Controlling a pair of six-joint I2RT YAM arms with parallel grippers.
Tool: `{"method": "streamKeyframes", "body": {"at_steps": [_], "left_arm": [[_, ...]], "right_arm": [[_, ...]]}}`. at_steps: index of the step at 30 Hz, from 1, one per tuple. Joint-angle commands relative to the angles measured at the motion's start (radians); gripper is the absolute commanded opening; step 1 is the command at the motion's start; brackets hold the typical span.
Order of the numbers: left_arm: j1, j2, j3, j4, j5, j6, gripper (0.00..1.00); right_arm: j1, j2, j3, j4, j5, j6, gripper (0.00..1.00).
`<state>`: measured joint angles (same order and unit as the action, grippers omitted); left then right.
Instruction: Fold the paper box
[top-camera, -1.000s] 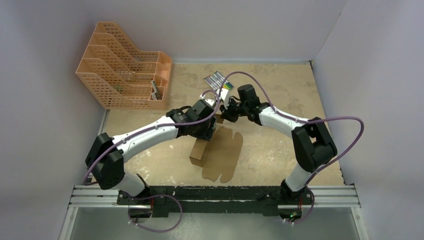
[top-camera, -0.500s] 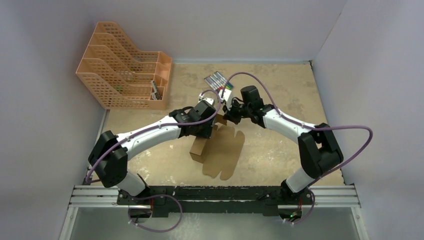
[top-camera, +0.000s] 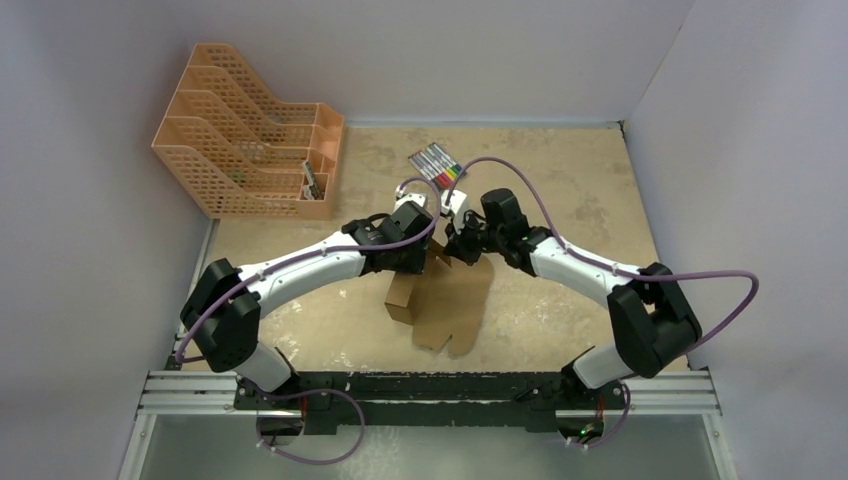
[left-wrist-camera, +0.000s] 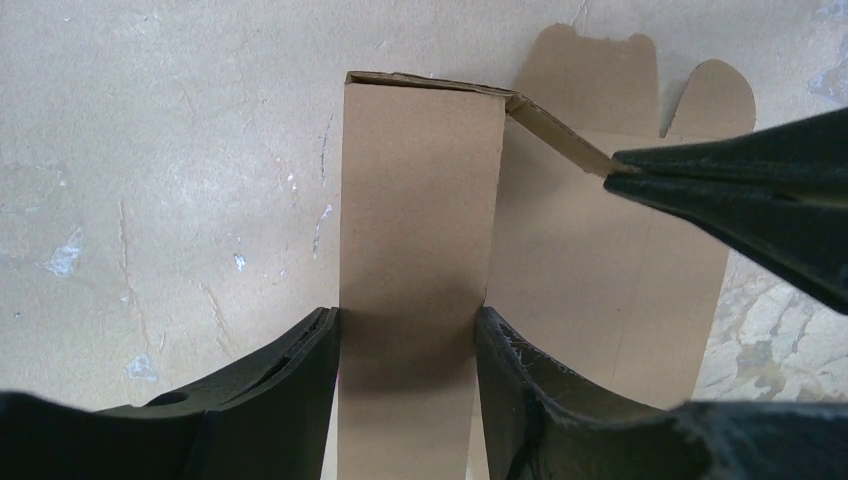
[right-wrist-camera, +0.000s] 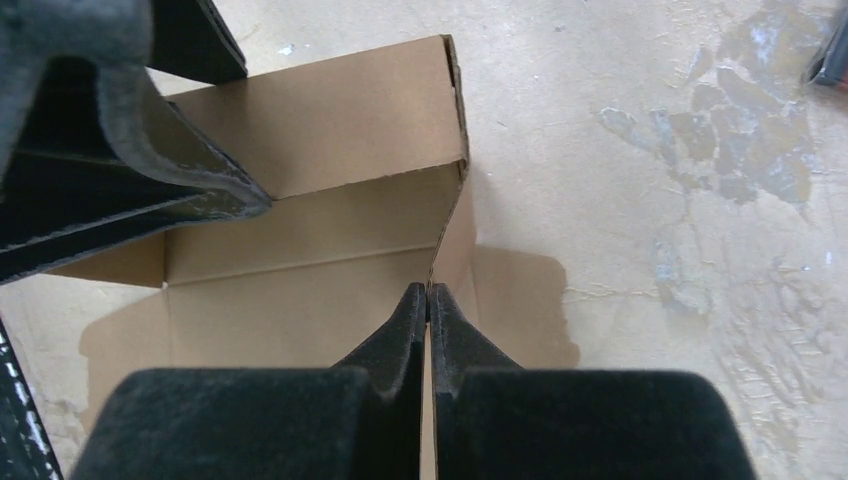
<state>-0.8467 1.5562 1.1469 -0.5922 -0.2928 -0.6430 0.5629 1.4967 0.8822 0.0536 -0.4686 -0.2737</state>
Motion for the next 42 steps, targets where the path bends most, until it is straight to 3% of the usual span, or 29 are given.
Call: {"method": "streamKeyframes", "body": {"at_steps": [1, 8, 13, 17, 24, 32, 37, 42], "left_arm": [[0.002, 0.014, 0.007, 0.042, -0.024, -0.016, 0.48], [0.002, -0.014, -0.010, 0.109, 0.055, 0.051, 0.49], [0.004, -0.063, -0.026, 0.140, 0.067, 0.097, 0.53], [0.012, -0.170, -0.096, 0.261, 0.065, 0.068, 0.57], [0.186, -0.282, -0.183, 0.372, 0.107, -0.013, 0.60], [0.262, -0.159, -0.224, 0.469, 0.241, -0.070, 0.61], [0.265, -0.098, -0.209, 0.477, 0.328, -0.117, 0.60], [0.265, -0.195, -0.194, 0.344, 0.198, -0.136, 0.60]], "right_arm": [[0.044, -0.049, -0.063, 0.117, -0.014, 0.123, 0.00], [0.048, -0.007, -0.136, 0.293, -0.059, 0.157, 0.08], [0.048, 0.032, -0.116, 0.324, -0.049, 0.139, 0.13], [0.048, 0.065, -0.095, 0.320, -0.034, 0.121, 0.13], [0.048, 0.076, -0.088, 0.334, -0.027, 0.120, 0.13], [0.048, 0.082, -0.074, 0.341, -0.048, 0.114, 0.16], [0.048, 0.092, -0.050, 0.306, -0.076, 0.094, 0.17], [0.048, 0.085, -0.049, 0.302, -0.054, 0.087, 0.16]]}}
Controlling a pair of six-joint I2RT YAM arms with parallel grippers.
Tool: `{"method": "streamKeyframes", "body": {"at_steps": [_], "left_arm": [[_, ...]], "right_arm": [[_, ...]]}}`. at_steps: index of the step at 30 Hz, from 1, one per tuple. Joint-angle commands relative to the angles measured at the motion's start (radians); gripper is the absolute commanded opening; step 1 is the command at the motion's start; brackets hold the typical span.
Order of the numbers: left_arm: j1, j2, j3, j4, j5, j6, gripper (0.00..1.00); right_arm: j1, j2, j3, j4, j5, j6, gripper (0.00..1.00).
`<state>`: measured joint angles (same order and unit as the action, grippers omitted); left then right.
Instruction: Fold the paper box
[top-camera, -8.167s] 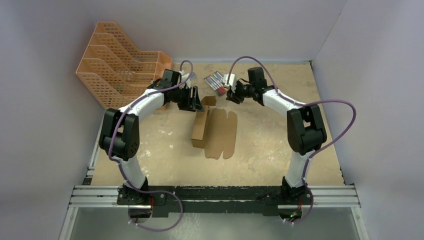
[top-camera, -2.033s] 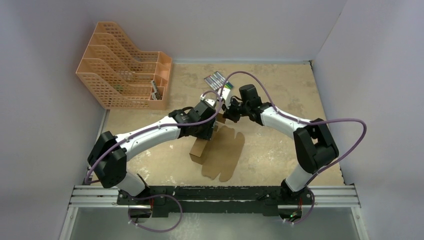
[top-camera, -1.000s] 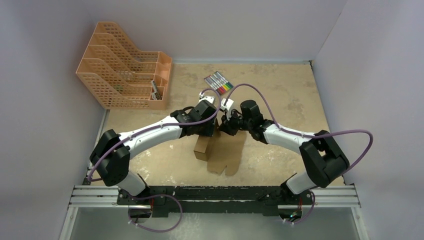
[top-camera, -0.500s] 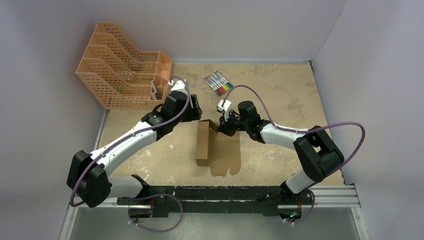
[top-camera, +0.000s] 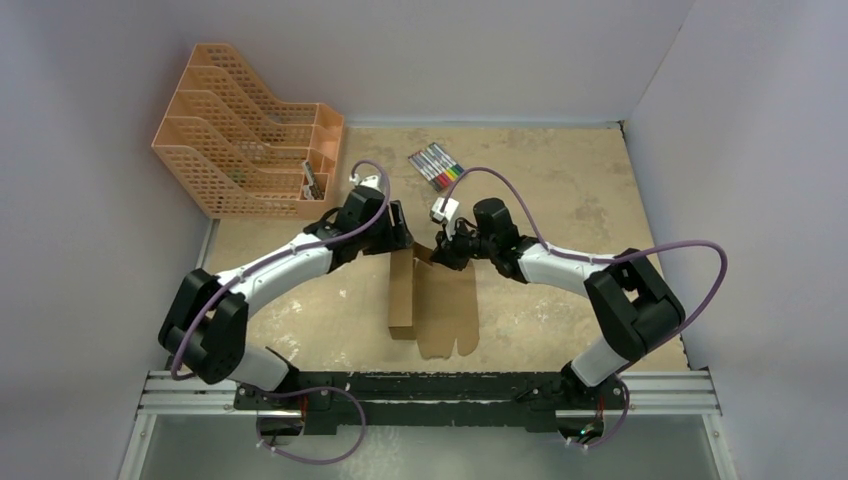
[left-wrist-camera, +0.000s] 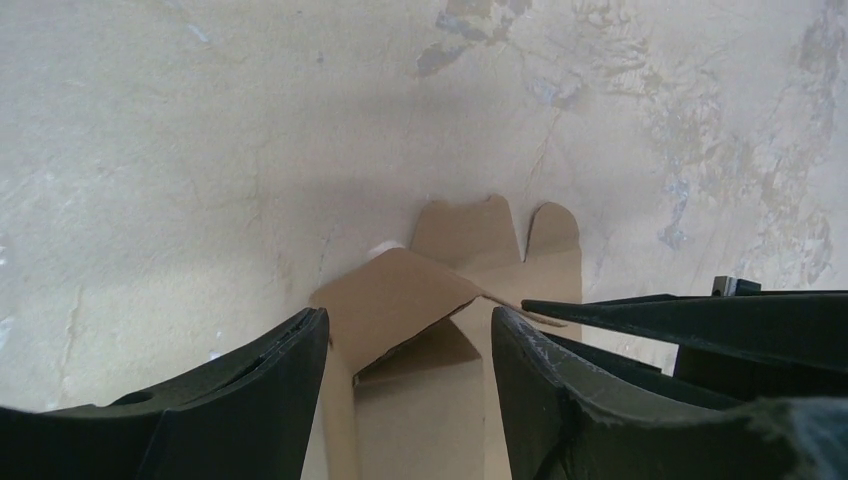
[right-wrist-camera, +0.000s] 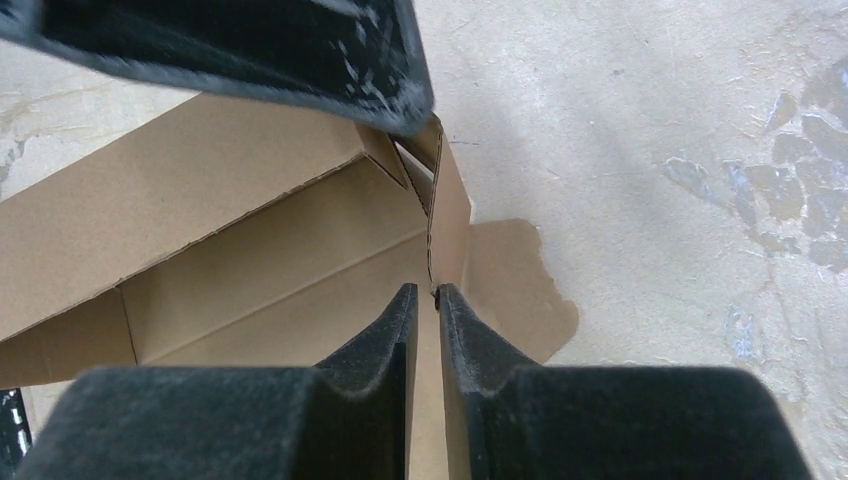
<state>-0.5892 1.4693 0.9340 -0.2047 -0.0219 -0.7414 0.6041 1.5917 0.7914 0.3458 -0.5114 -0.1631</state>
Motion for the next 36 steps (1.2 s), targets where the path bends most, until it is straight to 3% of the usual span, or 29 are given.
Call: {"method": "streamKeyframes", "body": {"at_steps": [1, 4, 7, 10, 14, 23, 36], "left_arm": [[0.007, -0.143, 0.021, -0.069, -0.115, -0.039, 0.60], [0.006, -0.200, 0.046, -0.174, -0.164, -0.032, 0.61], [-0.016, -0.204, 0.056, -0.280, -0.115, -0.040, 0.61], [-0.122, -0.208, 0.051, -0.332, -0.168, -0.038, 0.61], [-0.225, -0.196, 0.054, -0.337, -0.217, -0.067, 0.63], [-0.261, -0.140, 0.062, -0.379, -0.297, -0.071, 0.64], [-0.273, -0.057, 0.075, -0.316, -0.296, -0.053, 0.62]], "right_arm": [[0.007, -0.011, 0.041, 0.013, -0.002, -0.025, 0.15], [0.006, -0.014, 0.038, 0.022, 0.010, -0.026, 0.14], [0.006, -0.016, 0.038, 0.024, 0.012, -0.024, 0.13], [0.006, -0.017, 0.037, 0.025, 0.016, -0.026, 0.12], [0.009, -0.016, 0.038, 0.027, 0.014, -0.023, 0.11], [0.023, -0.006, 0.035, 0.024, 0.016, -0.024, 0.10], [0.050, -0.007, 0.035, 0.004, 0.039, -0.024, 0.09]]}}
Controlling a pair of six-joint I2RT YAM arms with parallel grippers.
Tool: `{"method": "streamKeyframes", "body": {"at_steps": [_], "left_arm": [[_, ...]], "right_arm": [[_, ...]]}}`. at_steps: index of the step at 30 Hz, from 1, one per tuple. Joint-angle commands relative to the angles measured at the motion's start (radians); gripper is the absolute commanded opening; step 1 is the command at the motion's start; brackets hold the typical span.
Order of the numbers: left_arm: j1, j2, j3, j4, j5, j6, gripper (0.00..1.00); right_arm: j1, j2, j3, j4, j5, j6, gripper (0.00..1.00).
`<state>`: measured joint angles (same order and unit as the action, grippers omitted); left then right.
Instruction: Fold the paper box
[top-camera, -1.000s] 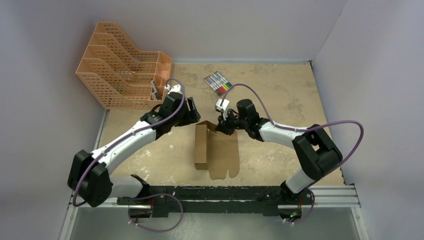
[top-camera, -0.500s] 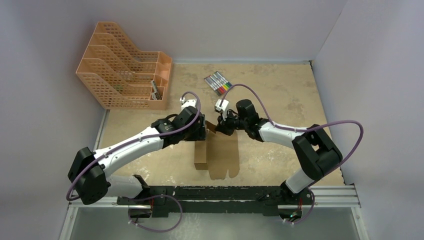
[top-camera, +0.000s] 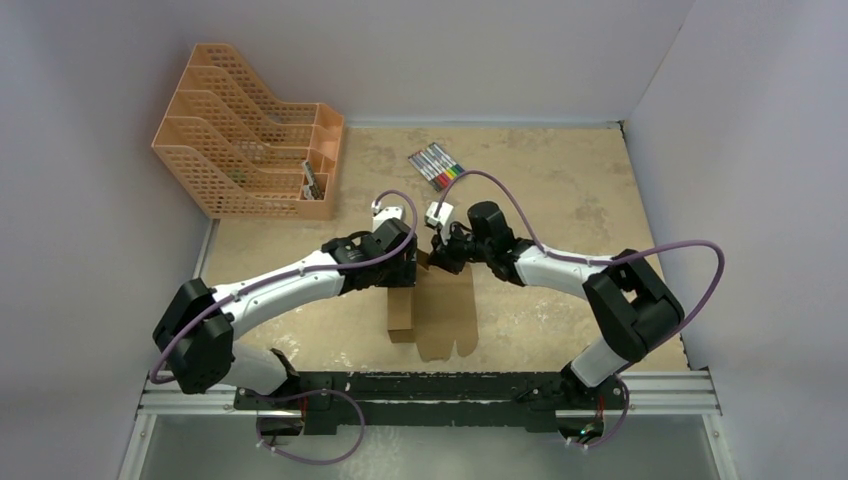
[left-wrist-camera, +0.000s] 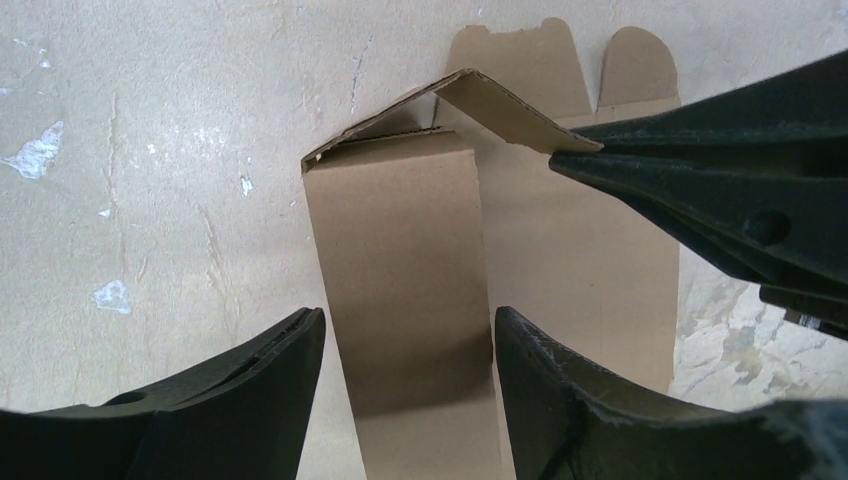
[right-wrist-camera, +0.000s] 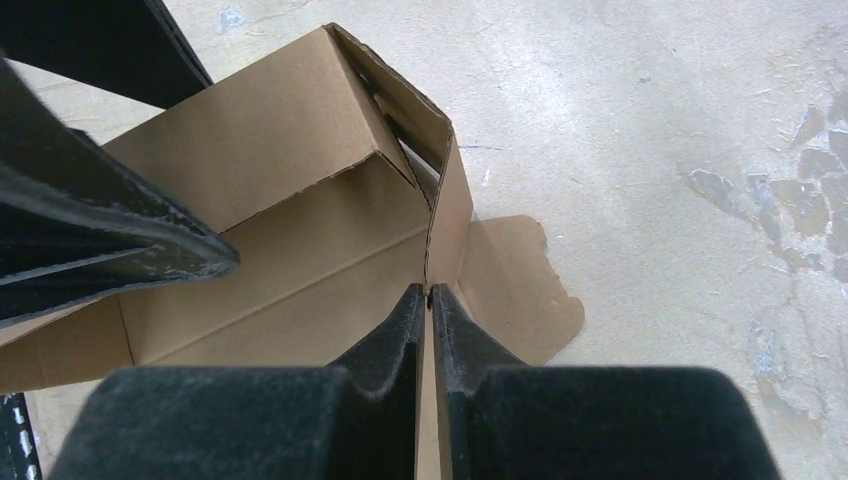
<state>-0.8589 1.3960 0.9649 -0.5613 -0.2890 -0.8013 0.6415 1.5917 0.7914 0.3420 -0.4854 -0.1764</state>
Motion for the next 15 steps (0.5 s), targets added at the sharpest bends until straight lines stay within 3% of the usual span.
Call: {"method": "streamKeyframes", "body": {"at_steps": [1, 9, 15], "left_arm": [[-0.003, 0.022, 0.044, 0.041, -0.037, 0.019, 0.60], [-0.002, 0.040, 0.040, 0.119, -0.051, 0.202, 0.50], [0.000, 0.050, 0.018, 0.180, -0.006, 0.391, 0.46]], "right_arm": [[0.016, -0.010, 0.033, 0.004, 0.013, -0.011, 0.08], [0.058, -0.038, -0.001, 0.064, 0.004, 0.049, 0.08], [0.052, -0.089, -0.011, 0.002, 0.053, 0.018, 0.19]]}}
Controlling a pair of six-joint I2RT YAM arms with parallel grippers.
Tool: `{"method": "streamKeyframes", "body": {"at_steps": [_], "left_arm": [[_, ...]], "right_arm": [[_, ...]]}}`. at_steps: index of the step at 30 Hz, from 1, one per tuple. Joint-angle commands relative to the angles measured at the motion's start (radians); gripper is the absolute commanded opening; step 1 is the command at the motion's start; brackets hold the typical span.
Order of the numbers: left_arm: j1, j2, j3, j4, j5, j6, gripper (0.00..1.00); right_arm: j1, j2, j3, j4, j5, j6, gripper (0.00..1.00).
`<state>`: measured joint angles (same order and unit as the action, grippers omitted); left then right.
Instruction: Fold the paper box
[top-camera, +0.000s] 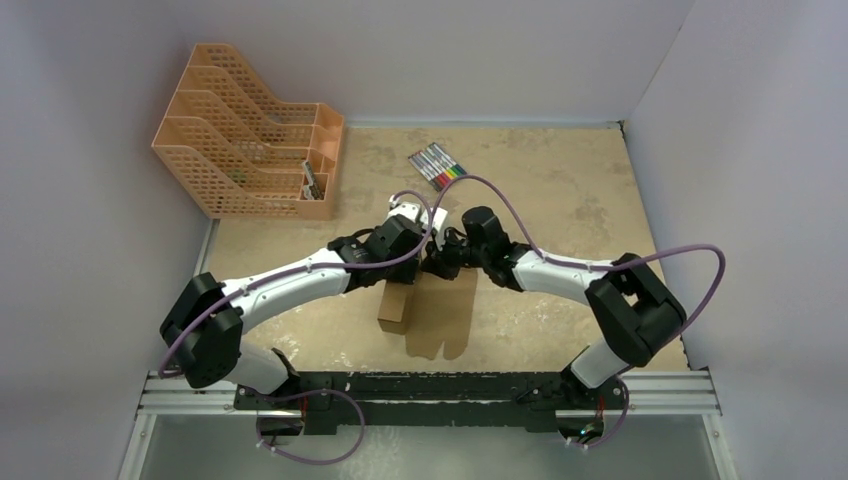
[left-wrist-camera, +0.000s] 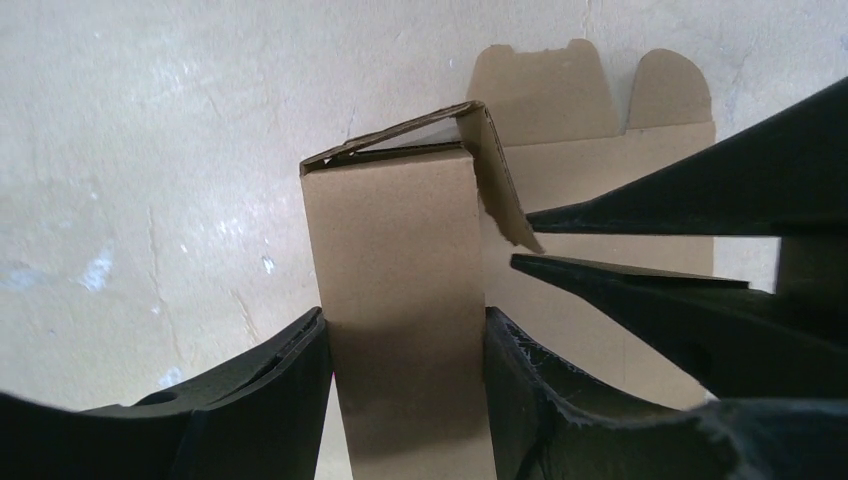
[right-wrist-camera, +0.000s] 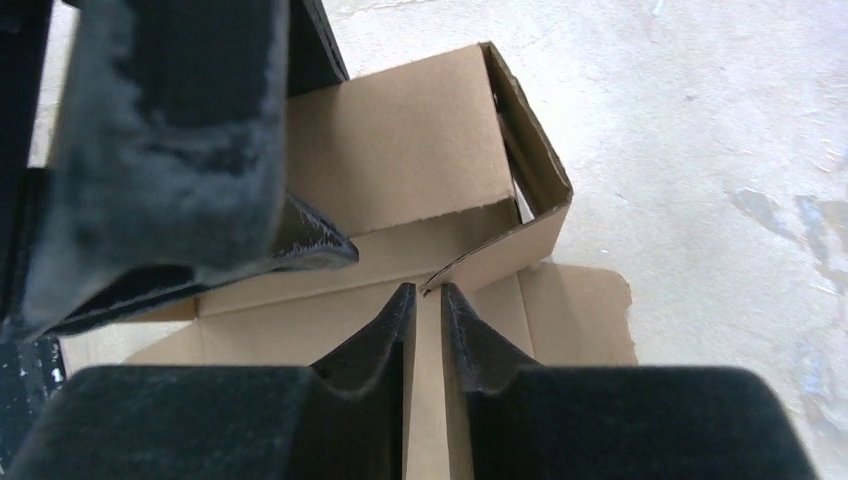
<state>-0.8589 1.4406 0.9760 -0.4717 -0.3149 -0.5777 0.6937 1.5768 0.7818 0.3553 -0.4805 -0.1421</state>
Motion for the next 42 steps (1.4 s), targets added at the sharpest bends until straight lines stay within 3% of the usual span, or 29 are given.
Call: {"method": "streamKeyframes", "body": {"at_steps": [1, 8, 13, 19, 30, 36, 42], "left_arm": [[-0.001, 0.008, 0.007, 0.090, 0.025, 0.192, 0.46], [0.011, 0.025, 0.034, 0.067, 0.050, 0.300, 0.45], [0.021, 0.046, 0.043, 0.063, 0.098, 0.331, 0.45], [0.023, 0.064, 0.064, 0.059, 0.145, 0.358, 0.45], [0.022, 0.065, 0.080, 0.059, 0.200, 0.391, 0.44], [0.023, 0.069, 0.089, 0.052, 0.187, 0.404, 0.44], [0.025, 0.076, 0.093, 0.044, 0.173, 0.404, 0.44]], "right_arm": [[-0.005, -0.090, 0.002, -0.039, 0.071, -0.044, 0.22], [-0.174, -0.200, 0.032, -0.224, 0.031, -0.185, 0.41], [-0.250, -0.212, 0.086, -0.230, 0.004, -0.201, 0.43], [-0.320, -0.087, 0.194, -0.217, -0.041, -0.264, 0.42], [-0.305, 0.260, 0.436, -0.177, -0.277, -0.359, 0.41], [-0.251, 0.310, 0.459, -0.263, -0.363, -0.434, 0.39], [-0.228, 0.257, 0.353, -0.268, -0.406, -0.438, 0.39]]}}
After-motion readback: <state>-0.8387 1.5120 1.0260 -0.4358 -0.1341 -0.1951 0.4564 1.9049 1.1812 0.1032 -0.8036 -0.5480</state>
